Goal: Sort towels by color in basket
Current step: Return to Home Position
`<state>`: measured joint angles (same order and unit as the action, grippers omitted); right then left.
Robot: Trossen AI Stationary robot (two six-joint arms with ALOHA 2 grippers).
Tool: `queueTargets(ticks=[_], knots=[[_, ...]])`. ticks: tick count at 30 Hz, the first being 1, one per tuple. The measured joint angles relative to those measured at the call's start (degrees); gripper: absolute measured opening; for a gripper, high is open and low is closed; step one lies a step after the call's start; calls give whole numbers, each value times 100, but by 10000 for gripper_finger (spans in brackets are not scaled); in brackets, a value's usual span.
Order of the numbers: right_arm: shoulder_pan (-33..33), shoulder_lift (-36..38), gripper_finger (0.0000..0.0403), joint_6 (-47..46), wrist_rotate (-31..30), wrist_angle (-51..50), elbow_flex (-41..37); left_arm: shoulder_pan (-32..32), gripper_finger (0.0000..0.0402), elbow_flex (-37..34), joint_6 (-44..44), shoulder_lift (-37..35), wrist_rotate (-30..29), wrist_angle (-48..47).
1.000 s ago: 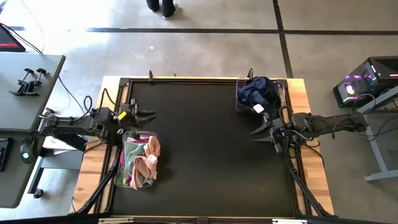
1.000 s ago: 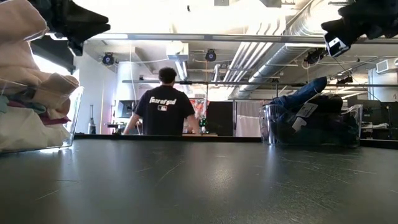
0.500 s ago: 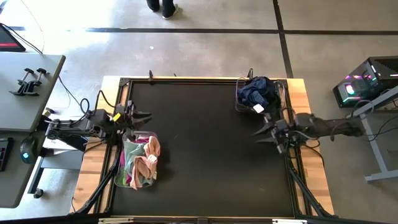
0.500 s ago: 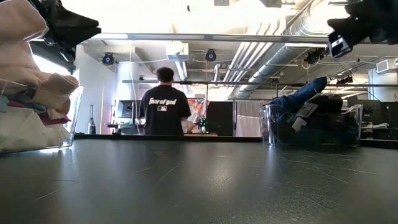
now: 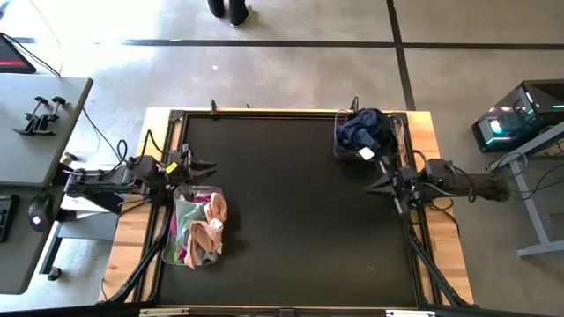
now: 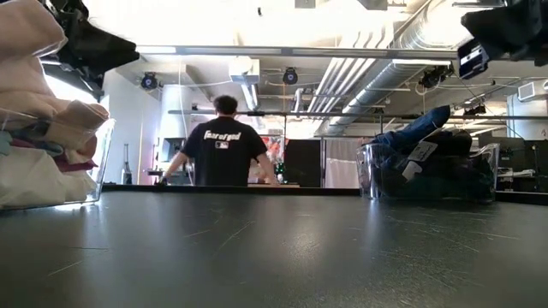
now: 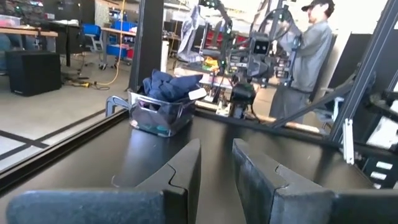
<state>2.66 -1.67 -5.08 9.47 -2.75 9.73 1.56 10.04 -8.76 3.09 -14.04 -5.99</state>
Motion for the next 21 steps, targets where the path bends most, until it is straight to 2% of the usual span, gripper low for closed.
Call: queueTargets(ticks=[9, 13, 16, 20, 21], knots=[[0, 26, 2, -157, 1, 1064, -887, 0, 78, -2, 148, 4, 12, -20], [0, 11, 4, -311, 18, 799, -918, 0, 78, -146, 536, -6, 174, 181], [0, 11, 4, -397, 20, 683, -918, 0, 78, -465, 752, -11, 404, 707], [0, 7, 4, -401, 20, 510, -918, 1, 78, -937, 729, -13, 788, 1246], [0, 8, 4, -390, 8, 510, -918, 2, 78, -942, 657, -16, 810, 1142]])
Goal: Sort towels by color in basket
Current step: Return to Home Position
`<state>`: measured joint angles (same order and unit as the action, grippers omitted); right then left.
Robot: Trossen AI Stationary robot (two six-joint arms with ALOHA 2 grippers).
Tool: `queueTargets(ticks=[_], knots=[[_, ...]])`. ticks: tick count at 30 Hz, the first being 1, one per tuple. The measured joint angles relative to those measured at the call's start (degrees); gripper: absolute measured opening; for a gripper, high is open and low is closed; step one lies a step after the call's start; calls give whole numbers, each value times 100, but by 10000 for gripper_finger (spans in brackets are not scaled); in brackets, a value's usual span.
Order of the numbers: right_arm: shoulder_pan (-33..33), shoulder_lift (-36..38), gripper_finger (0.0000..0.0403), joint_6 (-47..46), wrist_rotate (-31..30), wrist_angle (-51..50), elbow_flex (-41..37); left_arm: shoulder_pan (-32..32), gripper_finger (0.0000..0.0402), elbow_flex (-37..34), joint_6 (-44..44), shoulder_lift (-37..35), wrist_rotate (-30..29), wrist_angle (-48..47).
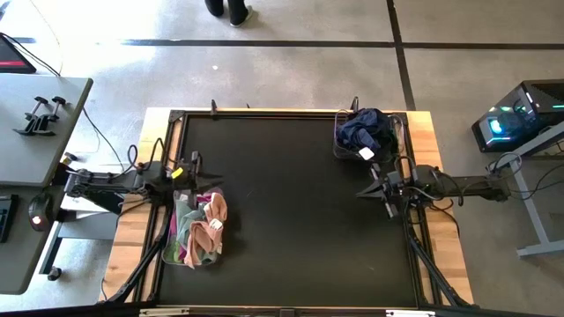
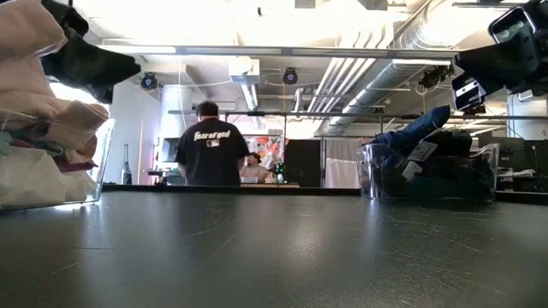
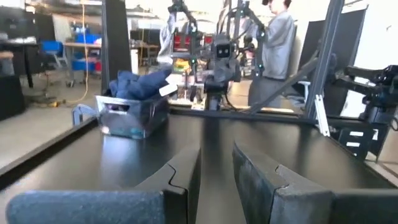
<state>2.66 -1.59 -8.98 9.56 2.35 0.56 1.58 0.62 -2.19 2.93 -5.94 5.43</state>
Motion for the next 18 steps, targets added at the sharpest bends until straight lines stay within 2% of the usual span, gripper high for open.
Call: queueTargets(ticks=[7, 12, 18], knots=[[0, 3, 4, -5, -6, 2, 0, 0, 78, 7, 0, 1, -35, -11], [0, 1, 4, -348, -13, 2, 0, 0, 78, 7, 156, 3, -147, -170], [-1, 1, 4, -282, -26, 2, 0, -1, 78, 7, -69, 32, -216, -380]])
